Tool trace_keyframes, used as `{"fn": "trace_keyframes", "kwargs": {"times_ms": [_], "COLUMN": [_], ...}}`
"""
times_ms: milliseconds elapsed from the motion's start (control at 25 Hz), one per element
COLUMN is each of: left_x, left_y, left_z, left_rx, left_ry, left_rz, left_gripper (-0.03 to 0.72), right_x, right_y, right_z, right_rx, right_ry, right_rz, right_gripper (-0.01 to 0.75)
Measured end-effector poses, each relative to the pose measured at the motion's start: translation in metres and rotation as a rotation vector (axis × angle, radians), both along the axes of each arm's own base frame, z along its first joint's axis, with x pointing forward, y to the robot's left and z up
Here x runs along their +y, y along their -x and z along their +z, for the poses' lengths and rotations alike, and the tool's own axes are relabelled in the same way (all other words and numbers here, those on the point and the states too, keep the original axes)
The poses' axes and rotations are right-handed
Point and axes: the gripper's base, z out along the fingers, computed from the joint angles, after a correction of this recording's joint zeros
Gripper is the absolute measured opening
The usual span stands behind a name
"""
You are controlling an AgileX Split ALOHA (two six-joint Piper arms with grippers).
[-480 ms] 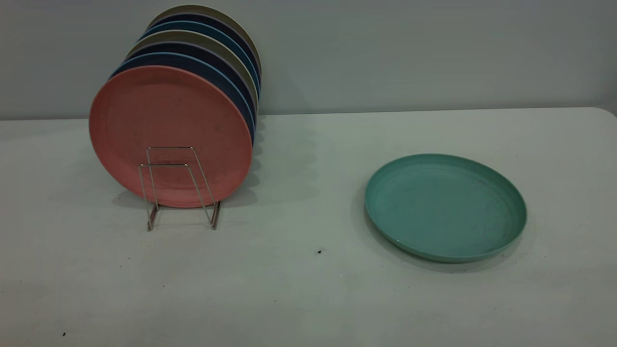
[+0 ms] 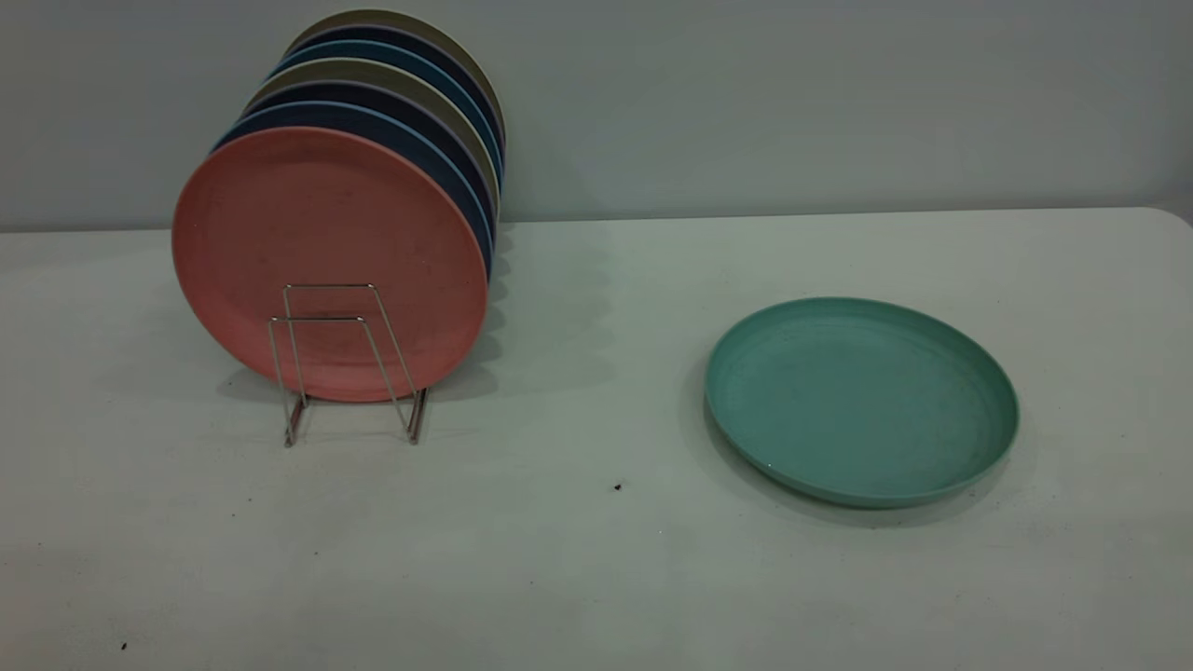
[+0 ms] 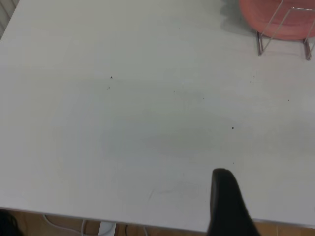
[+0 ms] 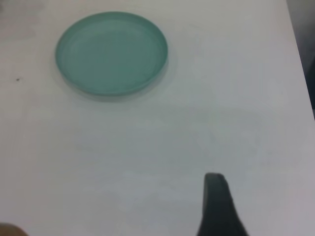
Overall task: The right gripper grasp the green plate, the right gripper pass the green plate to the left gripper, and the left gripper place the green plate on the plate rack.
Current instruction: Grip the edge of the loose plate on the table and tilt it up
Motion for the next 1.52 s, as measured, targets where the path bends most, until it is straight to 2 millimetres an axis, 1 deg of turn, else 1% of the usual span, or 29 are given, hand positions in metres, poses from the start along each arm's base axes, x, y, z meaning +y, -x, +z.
{"fn": "trace_keyframes", "kwargs": {"times_ms": [1320, 1440, 1520], "left_x": [0.0000, -0.0001, -0.0002], "left_y": [0.0000, -0.0006, -0.0024], "left_z": [0.0000, 0.0025, 0.0080], "left_rx": [0.002, -0.020, -0.074], "left_ry": [-0.016, -0.023, -0.036], "left_rz": [-0.013, -0.020, -0.029], "left_gripper": [0.448, 0.448, 0.448], "right_x": [0.0000, 0.0000, 0.0000], "right_y": [0.0000, 0.0000, -0.0002], "right_z": [0.0000, 0.0000, 0.0008], "right_rx": [0.000, 0.000, -0.008], "right_ry": [0.000, 0.000, 0.001], "right_rz": [0.000, 0.000, 0.001], "right_gripper": [0.492, 0.492, 0.492]}}
